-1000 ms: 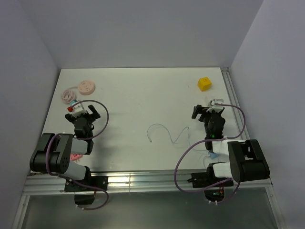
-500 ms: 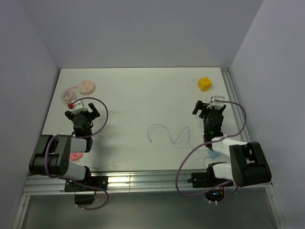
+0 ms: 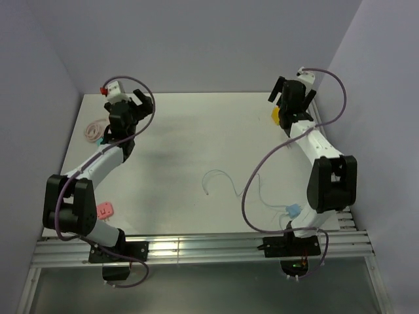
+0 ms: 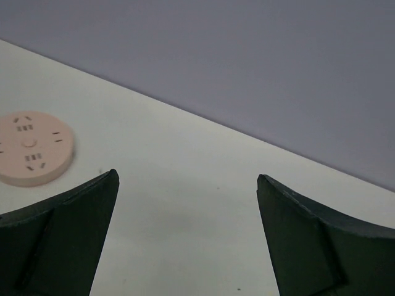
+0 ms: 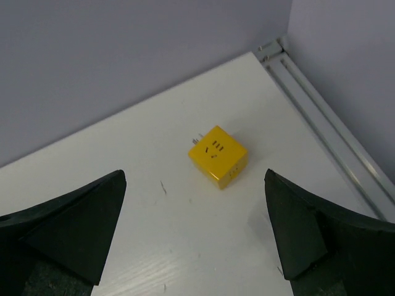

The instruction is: Insert the plug

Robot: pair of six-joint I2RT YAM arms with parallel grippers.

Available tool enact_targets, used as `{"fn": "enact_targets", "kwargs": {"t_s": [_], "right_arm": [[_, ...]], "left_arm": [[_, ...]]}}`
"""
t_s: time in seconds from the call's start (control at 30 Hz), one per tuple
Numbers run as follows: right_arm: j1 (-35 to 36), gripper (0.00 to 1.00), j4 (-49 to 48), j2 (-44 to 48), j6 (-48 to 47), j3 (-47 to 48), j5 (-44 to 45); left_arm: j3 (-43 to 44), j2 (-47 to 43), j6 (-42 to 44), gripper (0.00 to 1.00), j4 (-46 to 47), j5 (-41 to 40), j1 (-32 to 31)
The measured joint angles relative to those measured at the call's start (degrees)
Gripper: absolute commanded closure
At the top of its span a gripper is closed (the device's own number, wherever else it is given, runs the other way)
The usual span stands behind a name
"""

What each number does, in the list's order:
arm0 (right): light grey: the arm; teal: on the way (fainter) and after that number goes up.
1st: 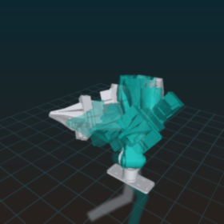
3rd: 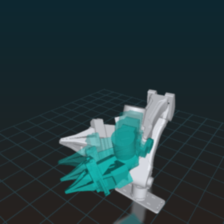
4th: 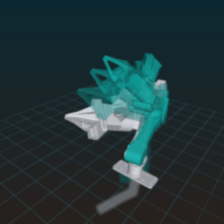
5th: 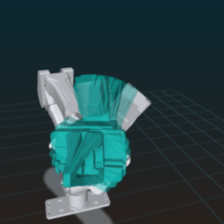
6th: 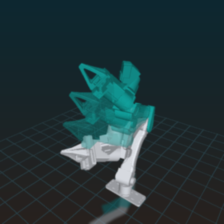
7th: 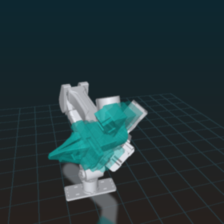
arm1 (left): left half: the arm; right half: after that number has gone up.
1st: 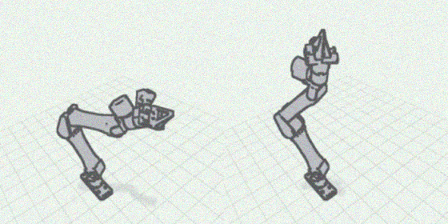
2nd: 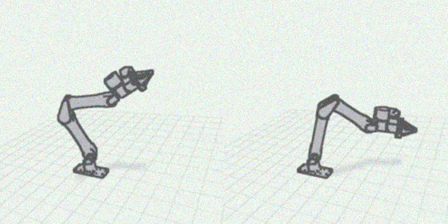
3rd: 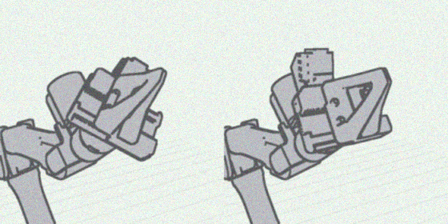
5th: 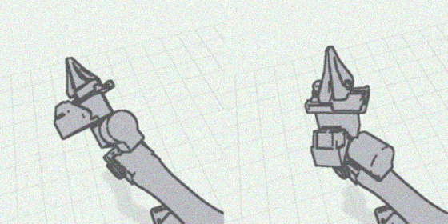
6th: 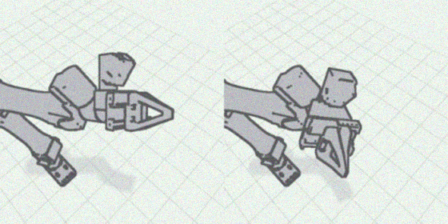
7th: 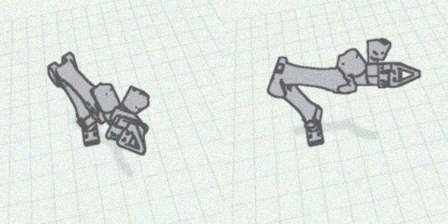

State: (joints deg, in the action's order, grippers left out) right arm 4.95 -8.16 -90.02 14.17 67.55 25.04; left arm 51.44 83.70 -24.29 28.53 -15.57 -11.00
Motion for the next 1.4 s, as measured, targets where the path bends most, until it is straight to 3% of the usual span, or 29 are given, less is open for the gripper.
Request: {"fn": "enact_targets", "kwargs": {"t_s": [0.13, 0.23, 0.4, 0.57, 0.8, 1.4], "right_arm": [[-2.60, 0.00, 12.24, -11.96, 3.10, 14.19, -3.10], [-3.91, 0.01, 20.48, -20.48, 6.12, 23.43, -3.74], [-6.05, 0.02, 33.48, -33.75, 12.61, 38.69, -3.91], [-6.73, 0.07, 42.32, -41.81, 16.81, 49.44, -3.19], [-6.75, 0.14, 46.21, -44.00, 20.35, 52.24, -3.93], [-6.75, 0.19, 50.90, -51.76, 22.10, 61.92, -9.42]], "left_arm": [[10.43, 5.29, -7.93, 0.01, -10.82, 2.21, -0.48], [12.90, 6.62, -10.99, 0.01, -15.15, 2.34, -0.98], [4.55, 1.92, -17.33, 0.01, -13.68, 2.23, -1.29], [-0.72, -1.40, -22.01, 0.01, -10.36, 7.32, 2.40], [-0.68, -1.60, -23.04, 0.01, -8.02, 12.02, 4.22], [0.44, -2.56, -23.52, 0.01, -8.70, 17.59, 3.37]]}}
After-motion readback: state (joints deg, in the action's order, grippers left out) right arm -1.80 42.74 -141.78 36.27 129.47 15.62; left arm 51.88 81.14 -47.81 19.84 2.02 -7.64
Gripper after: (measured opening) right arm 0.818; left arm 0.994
